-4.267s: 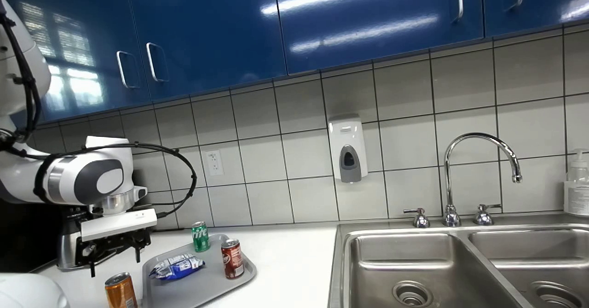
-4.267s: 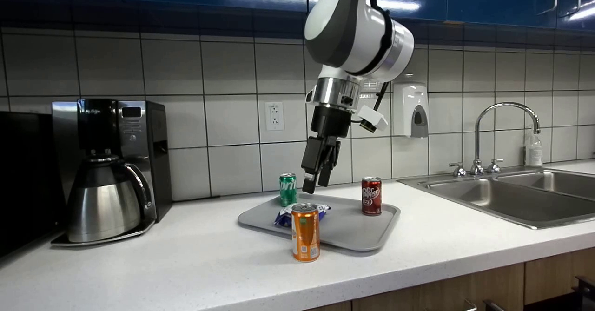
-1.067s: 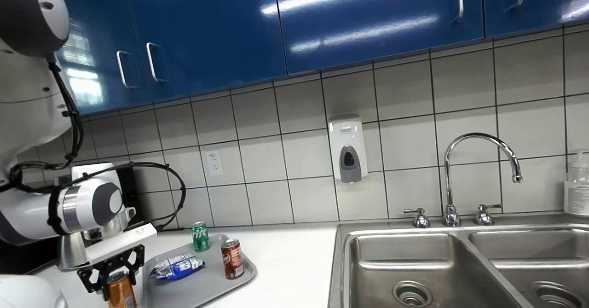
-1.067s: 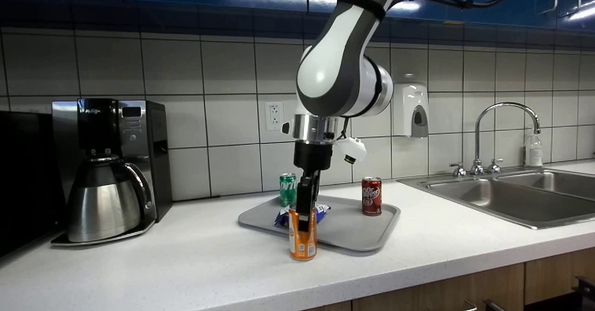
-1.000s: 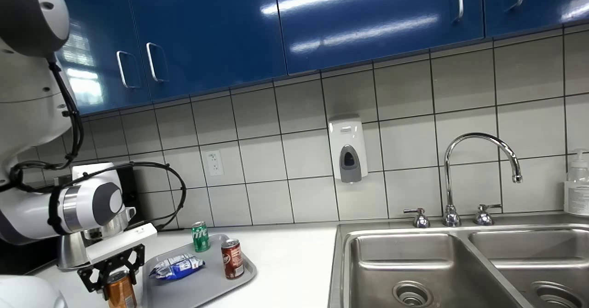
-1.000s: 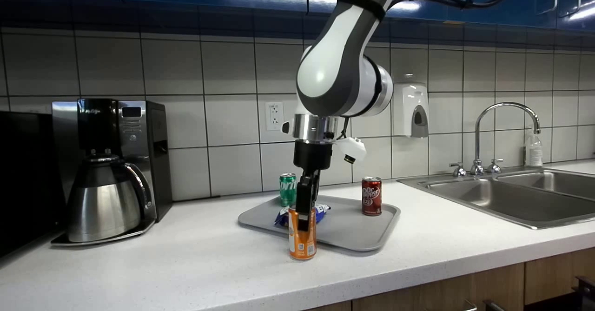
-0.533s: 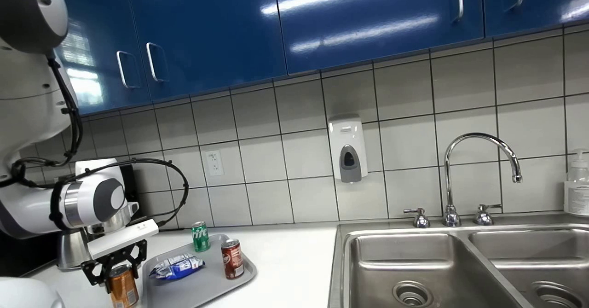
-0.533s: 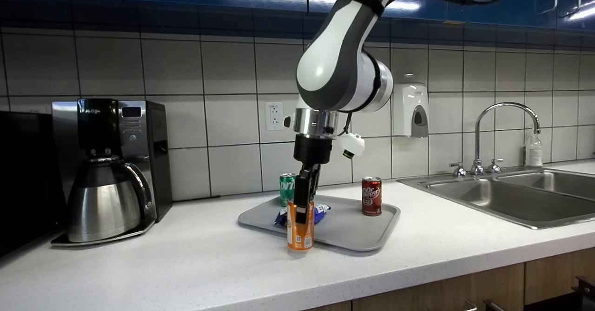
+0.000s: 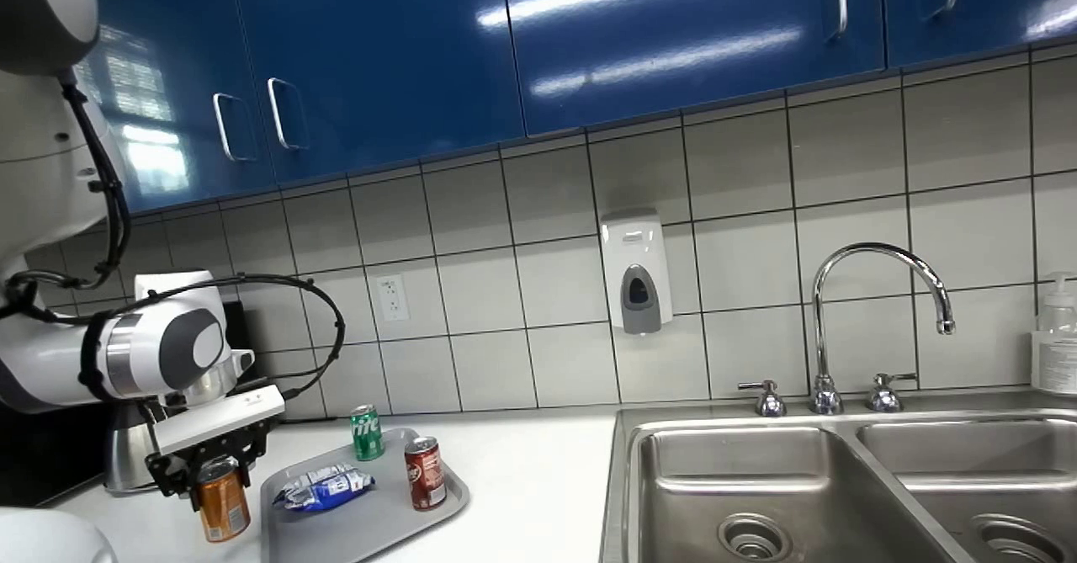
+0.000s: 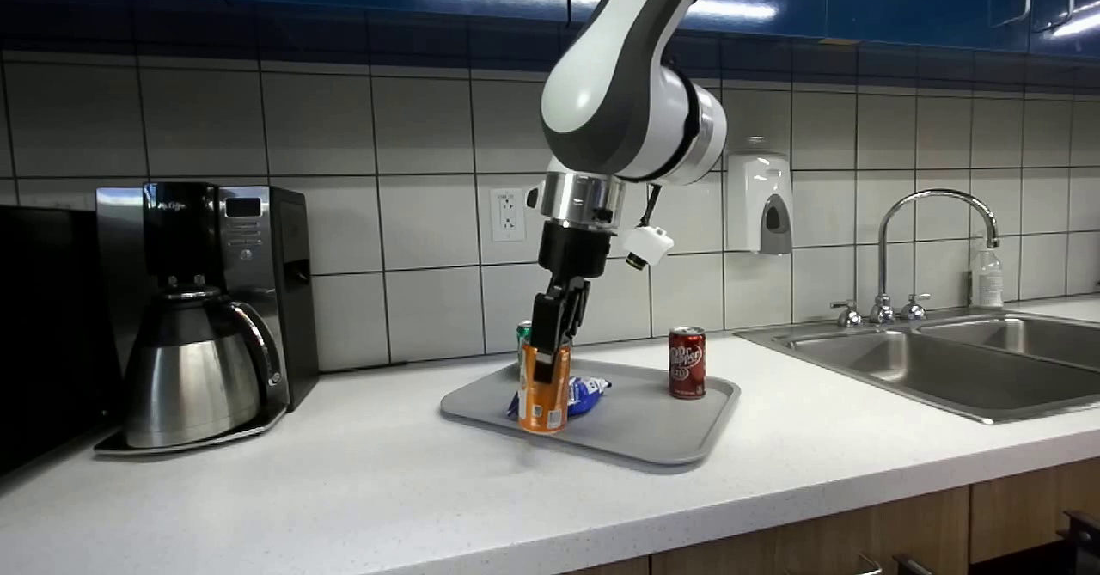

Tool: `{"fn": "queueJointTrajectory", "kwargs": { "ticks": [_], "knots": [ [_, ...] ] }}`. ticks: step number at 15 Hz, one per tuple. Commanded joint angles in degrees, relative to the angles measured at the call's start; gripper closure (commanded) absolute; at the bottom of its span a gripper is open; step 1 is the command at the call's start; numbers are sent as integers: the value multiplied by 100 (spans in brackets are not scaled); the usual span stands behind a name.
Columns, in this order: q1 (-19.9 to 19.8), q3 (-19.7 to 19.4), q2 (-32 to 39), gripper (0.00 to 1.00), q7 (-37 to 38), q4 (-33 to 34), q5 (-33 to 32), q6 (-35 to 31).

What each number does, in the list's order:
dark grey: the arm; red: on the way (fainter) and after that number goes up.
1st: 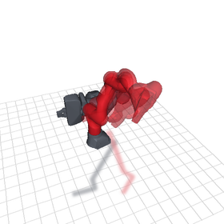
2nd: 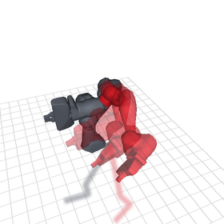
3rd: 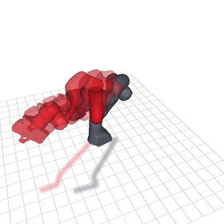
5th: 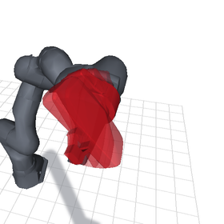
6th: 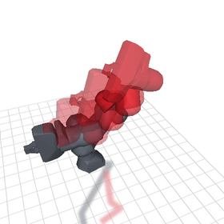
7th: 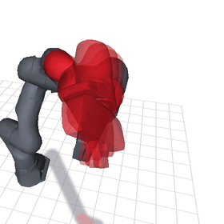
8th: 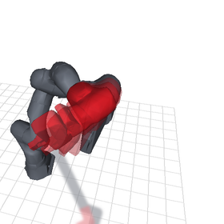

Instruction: Move the soda cans on the table onto the tray

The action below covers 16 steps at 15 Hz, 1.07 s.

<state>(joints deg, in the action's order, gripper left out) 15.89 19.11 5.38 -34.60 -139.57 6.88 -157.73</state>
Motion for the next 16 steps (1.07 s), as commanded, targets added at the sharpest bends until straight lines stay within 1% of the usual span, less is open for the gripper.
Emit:
{"fn": "queueJointTrajectory", "kwargs": {
  "ticks": [1,5,11,16],
  "knots": [
    [-123,61,-394,62,-149,-121,281,-35],
    [-105,-58,-546,62,-95,-187,326,-47],
    [-108,-261,-629,62,13,-330,202,-34],
    [-122,-413,-623,62,177,-481,-30,-202]
  ]
}}
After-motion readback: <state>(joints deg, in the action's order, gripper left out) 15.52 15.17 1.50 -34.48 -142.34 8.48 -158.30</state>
